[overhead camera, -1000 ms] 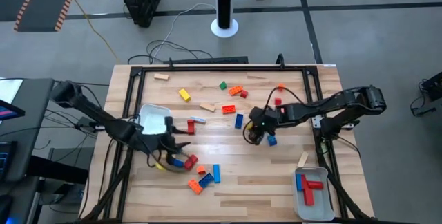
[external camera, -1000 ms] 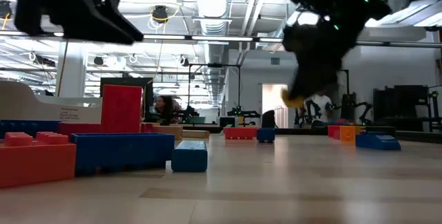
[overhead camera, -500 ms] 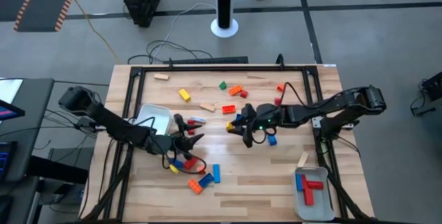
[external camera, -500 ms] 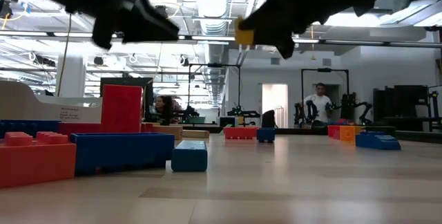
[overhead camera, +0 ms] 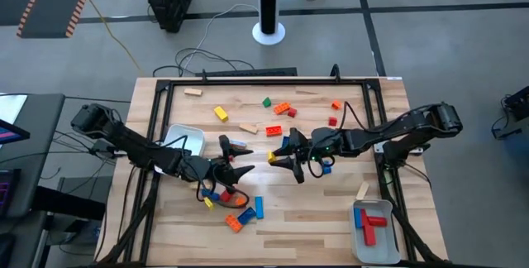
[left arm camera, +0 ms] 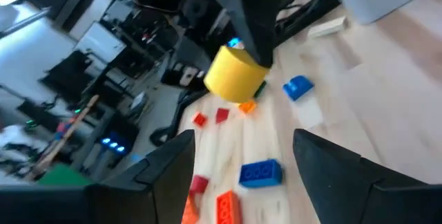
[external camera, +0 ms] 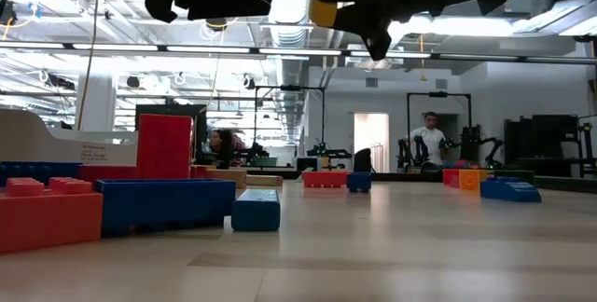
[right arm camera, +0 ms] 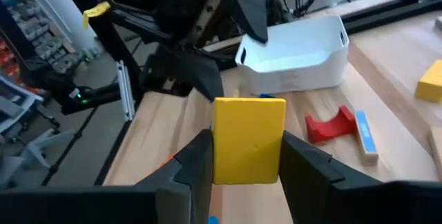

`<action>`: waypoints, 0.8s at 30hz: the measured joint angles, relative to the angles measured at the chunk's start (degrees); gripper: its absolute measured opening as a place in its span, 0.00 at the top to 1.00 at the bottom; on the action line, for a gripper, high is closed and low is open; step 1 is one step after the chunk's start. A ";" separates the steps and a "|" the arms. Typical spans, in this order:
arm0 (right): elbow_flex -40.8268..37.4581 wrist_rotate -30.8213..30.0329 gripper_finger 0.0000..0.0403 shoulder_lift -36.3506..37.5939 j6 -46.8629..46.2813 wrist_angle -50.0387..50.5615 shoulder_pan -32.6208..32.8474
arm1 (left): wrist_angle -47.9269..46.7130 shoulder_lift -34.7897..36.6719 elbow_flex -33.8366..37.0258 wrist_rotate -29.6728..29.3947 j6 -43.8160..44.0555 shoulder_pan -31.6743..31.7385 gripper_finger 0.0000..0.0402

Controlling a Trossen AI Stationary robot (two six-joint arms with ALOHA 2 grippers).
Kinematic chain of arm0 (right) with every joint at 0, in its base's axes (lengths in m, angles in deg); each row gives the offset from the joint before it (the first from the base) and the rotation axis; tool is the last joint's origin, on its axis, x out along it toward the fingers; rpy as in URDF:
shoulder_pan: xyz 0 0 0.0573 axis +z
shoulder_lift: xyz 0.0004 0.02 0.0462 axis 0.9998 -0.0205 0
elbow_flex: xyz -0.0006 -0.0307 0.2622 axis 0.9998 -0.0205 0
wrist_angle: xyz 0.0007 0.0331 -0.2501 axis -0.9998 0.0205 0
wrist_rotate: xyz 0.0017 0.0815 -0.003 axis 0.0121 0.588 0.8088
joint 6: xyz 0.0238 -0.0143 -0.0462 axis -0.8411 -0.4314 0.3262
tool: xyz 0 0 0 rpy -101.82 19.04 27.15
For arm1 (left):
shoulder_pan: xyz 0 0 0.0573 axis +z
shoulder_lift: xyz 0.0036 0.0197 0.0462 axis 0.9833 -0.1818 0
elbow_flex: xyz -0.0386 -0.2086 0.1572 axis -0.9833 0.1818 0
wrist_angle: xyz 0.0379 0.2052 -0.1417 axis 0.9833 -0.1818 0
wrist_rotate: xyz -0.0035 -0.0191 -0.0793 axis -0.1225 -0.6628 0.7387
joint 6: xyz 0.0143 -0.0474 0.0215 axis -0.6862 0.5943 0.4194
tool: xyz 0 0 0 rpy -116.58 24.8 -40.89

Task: Sort blocks by size
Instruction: Put the yellow small block into the white bin

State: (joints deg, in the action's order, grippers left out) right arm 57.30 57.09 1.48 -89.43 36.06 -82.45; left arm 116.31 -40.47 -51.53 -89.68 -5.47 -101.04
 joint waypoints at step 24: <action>6.97 9.29 0.59 -14.88 -0.87 -9.12 -2.41 | 10.65 -10.12 -0.10 8.10 -11.37 3.19 0.39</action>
State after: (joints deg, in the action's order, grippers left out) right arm 64.27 66.38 -13.40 -90.30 26.94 -84.86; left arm 126.96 -50.59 -51.63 -81.57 -16.84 -97.85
